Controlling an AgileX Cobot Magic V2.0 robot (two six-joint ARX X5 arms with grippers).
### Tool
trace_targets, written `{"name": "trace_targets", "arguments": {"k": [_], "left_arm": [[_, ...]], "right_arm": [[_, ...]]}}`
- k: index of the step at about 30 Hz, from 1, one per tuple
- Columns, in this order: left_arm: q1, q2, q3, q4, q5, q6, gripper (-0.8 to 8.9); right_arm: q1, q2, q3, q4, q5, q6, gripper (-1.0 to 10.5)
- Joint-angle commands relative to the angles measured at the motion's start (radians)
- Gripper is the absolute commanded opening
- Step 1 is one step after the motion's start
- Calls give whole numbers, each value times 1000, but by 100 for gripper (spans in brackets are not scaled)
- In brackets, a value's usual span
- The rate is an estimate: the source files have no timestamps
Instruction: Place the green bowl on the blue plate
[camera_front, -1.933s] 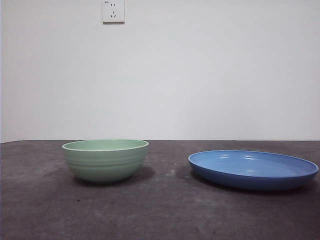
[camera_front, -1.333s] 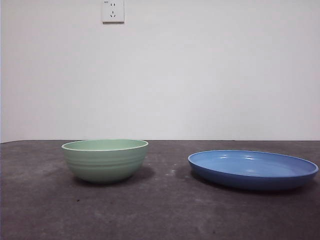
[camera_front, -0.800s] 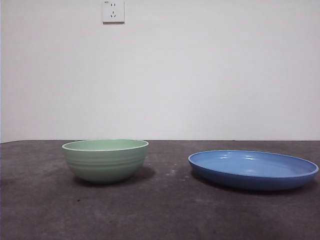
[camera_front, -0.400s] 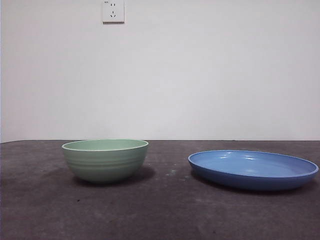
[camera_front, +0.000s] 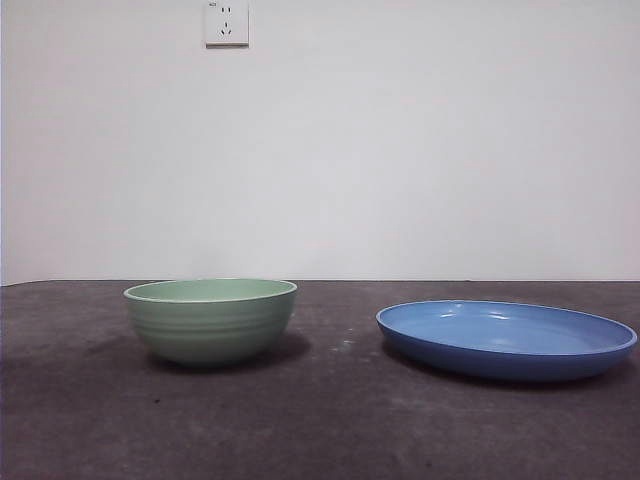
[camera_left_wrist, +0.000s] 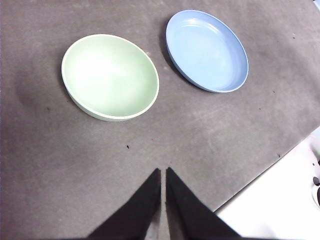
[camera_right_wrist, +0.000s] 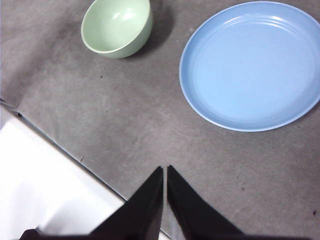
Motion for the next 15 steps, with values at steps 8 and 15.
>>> {"name": "trace_targets", "arguments": {"k": [8,15], "left_arm": [[-3,6,24,8,5,18,439],[-3,6,24,14,4,11,448]], "right_arm": [[6,5,21,7,-2,-4,360],[6,5,21,8,-2,-4,389]]}}
